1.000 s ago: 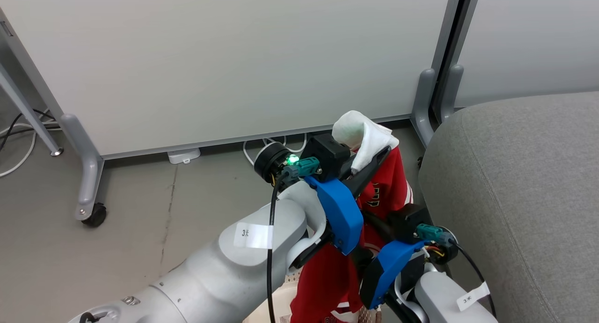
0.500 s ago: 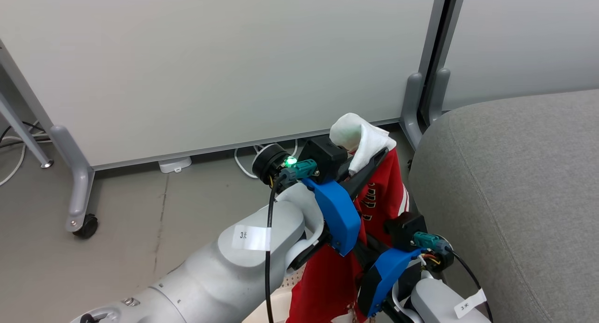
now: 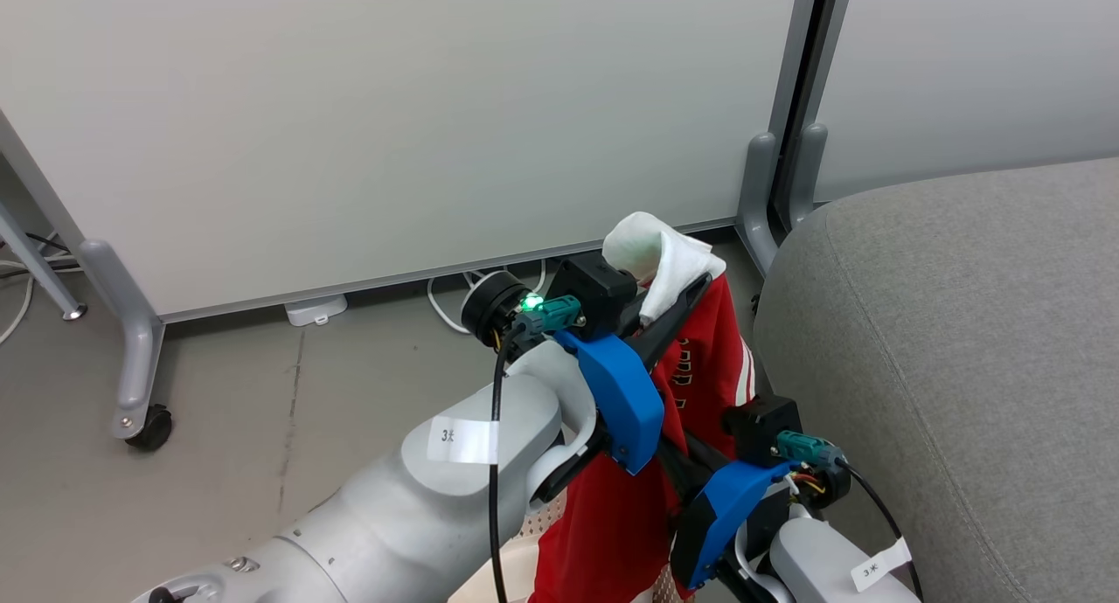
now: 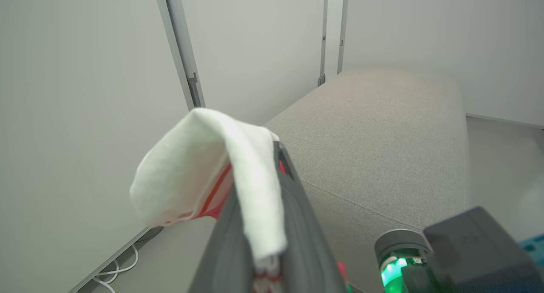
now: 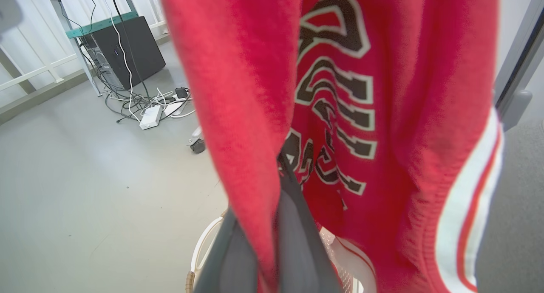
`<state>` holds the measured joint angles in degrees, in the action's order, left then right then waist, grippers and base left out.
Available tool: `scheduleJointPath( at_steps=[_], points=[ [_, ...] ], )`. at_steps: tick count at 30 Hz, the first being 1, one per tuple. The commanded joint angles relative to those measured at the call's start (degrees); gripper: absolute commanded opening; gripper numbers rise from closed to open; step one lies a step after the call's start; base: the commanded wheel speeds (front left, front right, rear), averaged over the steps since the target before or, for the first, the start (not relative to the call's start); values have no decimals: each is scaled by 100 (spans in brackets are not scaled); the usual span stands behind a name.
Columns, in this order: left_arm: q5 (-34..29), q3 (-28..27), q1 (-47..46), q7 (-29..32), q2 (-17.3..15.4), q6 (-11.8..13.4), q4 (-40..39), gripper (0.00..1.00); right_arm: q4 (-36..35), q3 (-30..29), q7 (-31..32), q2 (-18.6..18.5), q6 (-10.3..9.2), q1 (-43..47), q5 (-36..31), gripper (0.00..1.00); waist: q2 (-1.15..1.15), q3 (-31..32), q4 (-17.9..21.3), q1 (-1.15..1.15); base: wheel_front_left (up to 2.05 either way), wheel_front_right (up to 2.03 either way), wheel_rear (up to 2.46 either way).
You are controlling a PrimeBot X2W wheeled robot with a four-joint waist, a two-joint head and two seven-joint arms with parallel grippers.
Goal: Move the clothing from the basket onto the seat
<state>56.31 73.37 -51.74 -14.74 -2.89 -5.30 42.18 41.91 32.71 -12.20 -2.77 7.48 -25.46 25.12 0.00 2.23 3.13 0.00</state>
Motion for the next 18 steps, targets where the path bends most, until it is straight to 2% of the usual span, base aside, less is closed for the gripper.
scheduleJointPath(
  at_steps=[1,5,6,7,8,13,15,18],
  points=[
    [6,18,23,-35,1,29,12,0,31,-23,-42,-20,3,-69,47,0,0,-5,-1,0,0,0,0],
    [35,17,24,-46,1,45,27,0,47,-31,-59,-20,3,-78,53,0,0,-12,-6,0,0,0,0],
    [52,12,32,-48,1,59,31,37,50,-38,-54,-20,3,-81,57,0,0,-16,-12,0,0,0,0],
    [67,-5,39,-51,1,71,28,95,50,-45,-59,-20,3,-87,54,0,0,-21,-17,0,0,0,0],
    [60,-36,54,-50,1,76,32,100,43,-54,-66,-20,3,-91,51,0,0,-27,-24,0,0,0,0],
    [-135,-355,218,-52,-2,-16,-100,100,-20,-159,-119,-20,3,-127,-30,0,0,-77,-85,0,0,0,0],
    [-373,-634,370,-52,-31,-38,-183,100,-58,-222,-126,-19,3,-138,-73,0,0,-95,-108,0,0,0,0],
    [-878,-1094,708,-52,-249,-9,-382,100,-116,-352,-148,-20,3,-130,-175,0,0,-132,-154,0,0,0,0]
  ],
)
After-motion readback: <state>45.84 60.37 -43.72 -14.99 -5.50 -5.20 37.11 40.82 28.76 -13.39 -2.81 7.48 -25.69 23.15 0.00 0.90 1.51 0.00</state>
